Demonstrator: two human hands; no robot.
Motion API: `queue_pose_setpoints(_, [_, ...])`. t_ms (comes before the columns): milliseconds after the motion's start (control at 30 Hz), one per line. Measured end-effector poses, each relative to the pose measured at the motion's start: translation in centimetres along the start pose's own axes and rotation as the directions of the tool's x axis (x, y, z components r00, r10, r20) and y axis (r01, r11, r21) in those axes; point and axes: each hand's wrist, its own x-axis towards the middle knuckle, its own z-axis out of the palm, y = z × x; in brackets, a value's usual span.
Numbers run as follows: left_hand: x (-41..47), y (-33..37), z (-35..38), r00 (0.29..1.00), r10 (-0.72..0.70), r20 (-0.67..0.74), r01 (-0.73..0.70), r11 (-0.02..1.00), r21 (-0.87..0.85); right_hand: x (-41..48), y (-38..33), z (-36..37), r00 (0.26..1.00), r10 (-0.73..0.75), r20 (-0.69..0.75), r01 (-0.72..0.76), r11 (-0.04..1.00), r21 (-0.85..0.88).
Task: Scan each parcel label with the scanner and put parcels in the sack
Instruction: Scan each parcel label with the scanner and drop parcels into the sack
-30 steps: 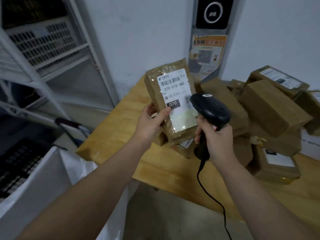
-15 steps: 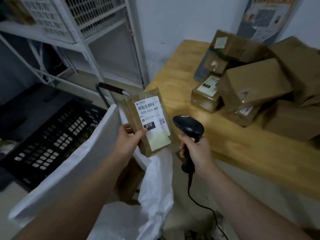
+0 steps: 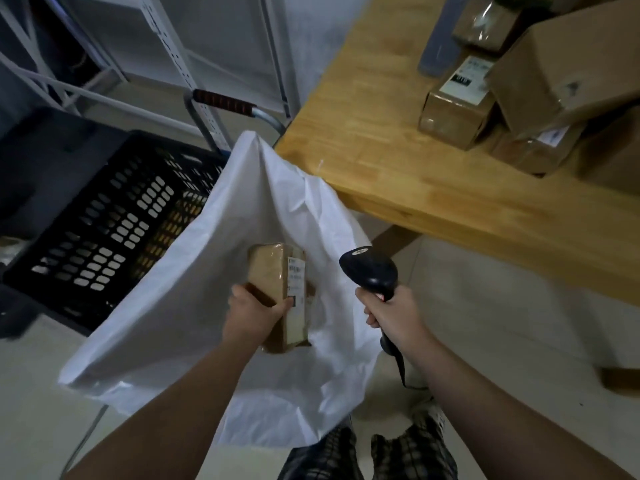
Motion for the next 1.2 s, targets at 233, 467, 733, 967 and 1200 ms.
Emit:
queue_pose_setpoints(233, [3.9,-0.3,2.5,0.993,0.098,-0.062,-0.071,0.938,0.34,0.4,2.1,1.4,0.999,0.038,-0.027,-0.039,0.997,-0.06])
queue_pose_setpoints(467, [2.7,1.1,2.5,0.967,0.25,0.054,-0.254,0.922,0.293,0.7,2.2,2.0,0.999,0.035,-0.036,-0.039,0.994,-0.099])
queue_pose_setpoints(733, [-2.1,9.0,-0.2,0.892,0.448,0.065,-0.45,0.892,0.029,-0.6,-2.3,-4.0,0.986,-0.12,-0.117,0.103,0.985,-0.141])
queue_pose_setpoints(967, [-6.4,19.1,2.1,0.76,0.64,0.116,-0.642,0.767,-0.025,-0.8,-6.6,-12.9,0.935,-0.19,-0.299,0.183,0.982,-0.053])
queue_pose_setpoints(1200, [-9.4,28.5,6.9,0.694,0.712,0.111,-0.708,0.702,-0.073,-0.1,-9.1,-22.6,0.904,-0.243,-0.351,0.245,0.969,-0.039])
